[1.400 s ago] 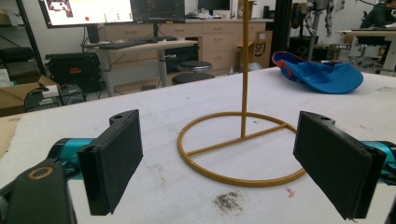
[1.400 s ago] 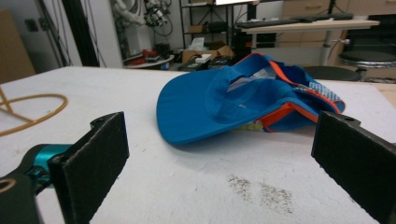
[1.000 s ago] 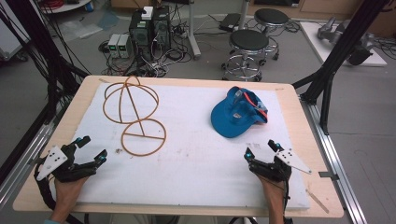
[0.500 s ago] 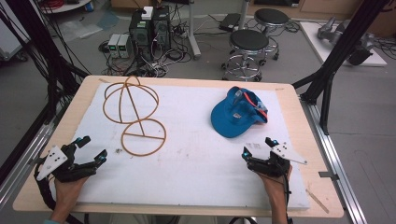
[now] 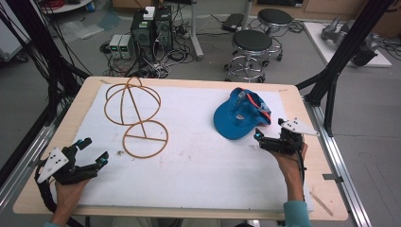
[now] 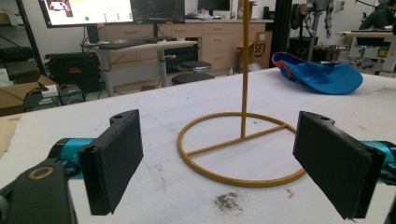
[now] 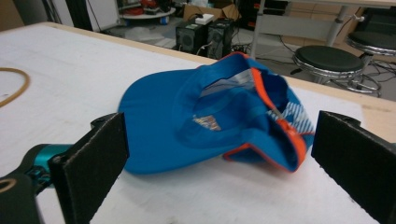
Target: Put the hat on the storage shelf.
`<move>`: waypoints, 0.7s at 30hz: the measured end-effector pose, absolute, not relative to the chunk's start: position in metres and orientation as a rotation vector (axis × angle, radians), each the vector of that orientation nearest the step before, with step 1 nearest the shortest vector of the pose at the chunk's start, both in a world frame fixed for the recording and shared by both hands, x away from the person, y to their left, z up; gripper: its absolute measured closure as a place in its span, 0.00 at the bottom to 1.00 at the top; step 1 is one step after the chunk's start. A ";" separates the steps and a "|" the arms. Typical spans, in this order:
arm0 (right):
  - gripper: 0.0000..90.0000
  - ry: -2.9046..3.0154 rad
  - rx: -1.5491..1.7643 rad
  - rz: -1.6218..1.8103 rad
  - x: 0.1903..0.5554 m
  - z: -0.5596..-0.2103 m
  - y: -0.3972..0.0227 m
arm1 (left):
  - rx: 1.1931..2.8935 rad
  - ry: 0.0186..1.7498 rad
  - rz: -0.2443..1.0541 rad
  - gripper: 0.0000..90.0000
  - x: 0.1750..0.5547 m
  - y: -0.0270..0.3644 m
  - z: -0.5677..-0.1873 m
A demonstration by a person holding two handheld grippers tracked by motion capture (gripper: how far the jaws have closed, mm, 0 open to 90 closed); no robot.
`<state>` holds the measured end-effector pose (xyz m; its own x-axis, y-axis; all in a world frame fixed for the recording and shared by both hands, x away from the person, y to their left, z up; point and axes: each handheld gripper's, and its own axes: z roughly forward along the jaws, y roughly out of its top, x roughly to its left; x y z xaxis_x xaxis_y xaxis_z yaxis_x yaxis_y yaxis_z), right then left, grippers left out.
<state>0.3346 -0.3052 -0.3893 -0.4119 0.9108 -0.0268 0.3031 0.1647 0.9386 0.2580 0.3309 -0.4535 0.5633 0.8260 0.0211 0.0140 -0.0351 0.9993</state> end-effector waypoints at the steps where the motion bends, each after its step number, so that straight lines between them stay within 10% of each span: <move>1: 0.03 1.829 1.155 1.238 0.339 -0.386 -0.306 | 1.473 0.759 0.766 0.18 0.258 0.331 -0.453; 21: 0.05 1.985 1.254 1.229 0.420 -0.363 -0.333 | 1.476 0.758 0.770 0.18 0.258 0.330 -0.453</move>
